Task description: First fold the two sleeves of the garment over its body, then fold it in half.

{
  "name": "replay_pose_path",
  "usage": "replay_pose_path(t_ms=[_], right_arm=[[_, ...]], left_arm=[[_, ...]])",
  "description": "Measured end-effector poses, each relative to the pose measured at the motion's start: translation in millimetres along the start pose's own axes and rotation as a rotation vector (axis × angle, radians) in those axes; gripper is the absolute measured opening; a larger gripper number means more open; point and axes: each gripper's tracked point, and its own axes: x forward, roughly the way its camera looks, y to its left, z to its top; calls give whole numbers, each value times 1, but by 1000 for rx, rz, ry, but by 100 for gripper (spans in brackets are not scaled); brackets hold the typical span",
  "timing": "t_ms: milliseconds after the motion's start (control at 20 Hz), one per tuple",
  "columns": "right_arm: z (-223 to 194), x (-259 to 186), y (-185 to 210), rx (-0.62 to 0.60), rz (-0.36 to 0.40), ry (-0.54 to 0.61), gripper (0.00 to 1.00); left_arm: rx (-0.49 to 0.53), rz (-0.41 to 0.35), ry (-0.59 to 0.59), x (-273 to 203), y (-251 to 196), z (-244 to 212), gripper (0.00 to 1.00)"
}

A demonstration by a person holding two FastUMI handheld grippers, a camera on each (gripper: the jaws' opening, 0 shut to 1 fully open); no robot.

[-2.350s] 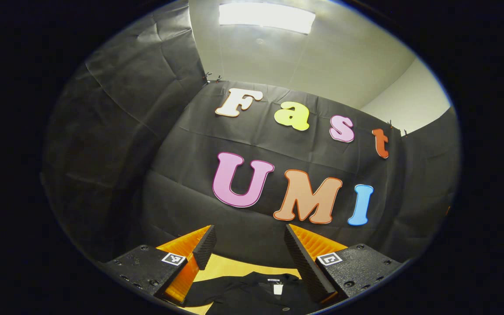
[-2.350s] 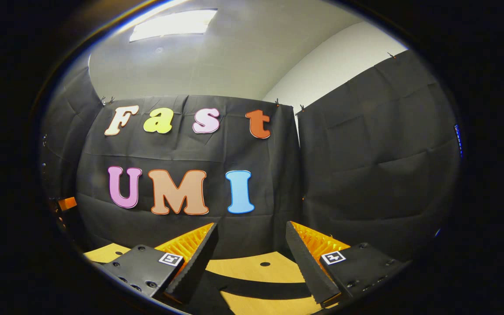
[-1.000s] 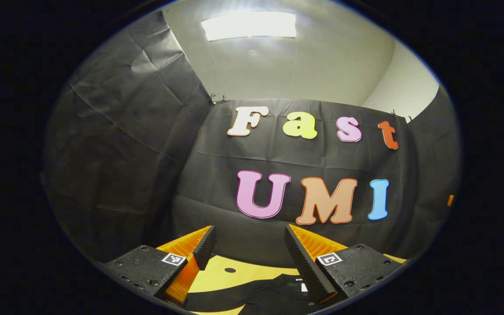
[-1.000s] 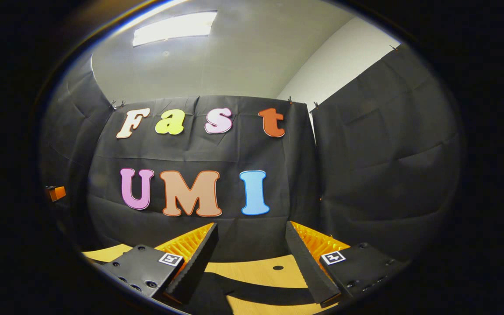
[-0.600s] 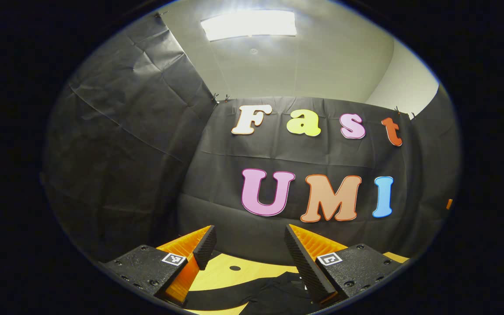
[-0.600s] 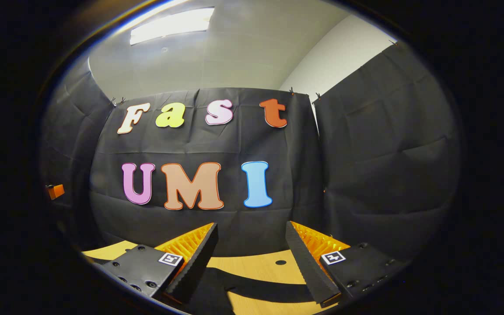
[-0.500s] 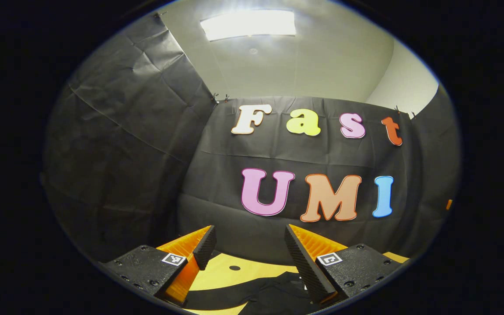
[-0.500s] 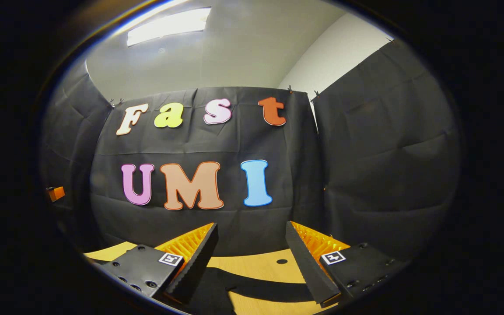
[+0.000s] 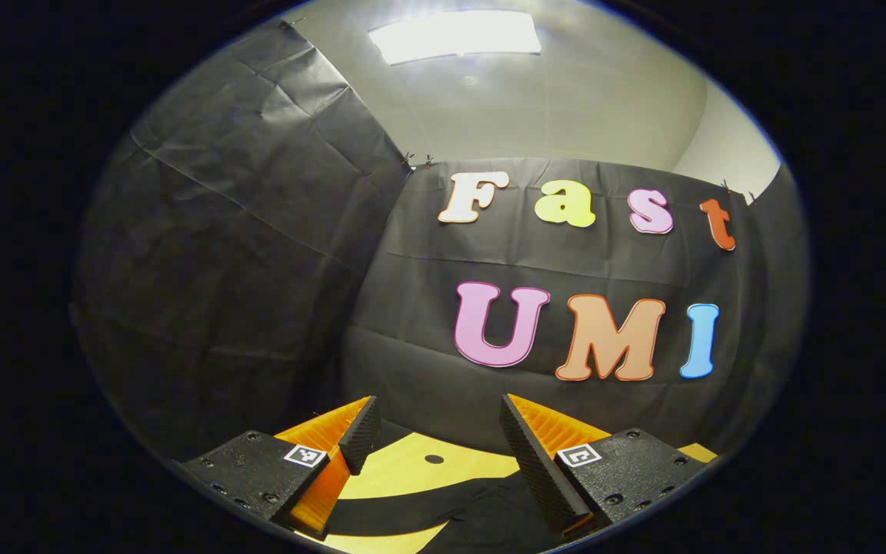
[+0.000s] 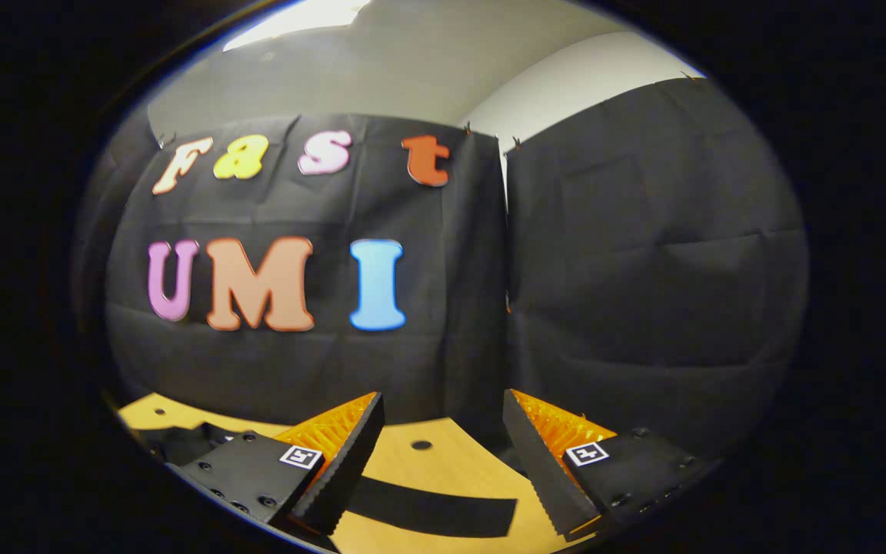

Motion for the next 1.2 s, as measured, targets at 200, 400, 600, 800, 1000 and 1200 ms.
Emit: replay_pose_path(t_ms=[200, 400, 600, 800, 1000, 1200], right_arm=[[-107, 64, 0, -61, 48, 270, 99], [-205, 99, -8, -22, 75, 562, 100], [-235, 111, -9, 16, 55, 726, 99], [-239, 110, -6, -81, 59, 775, 99], [-245, 111, -4, -22, 66, 736, 98], [-237, 114, 3, -32, 93, 701, 91]], left_arm=[[15, 71, 13, -11, 19, -3, 92], [64, 136, 28, -17, 29, 1, 92], [96, 156, 45, -23, 30, 0, 92], [34, 105, 44, -34, 6, -4, 92], [34, 99, 44, -40, -3, -9, 92], [-8, 93, 73, -44, -12, -21, 92]])
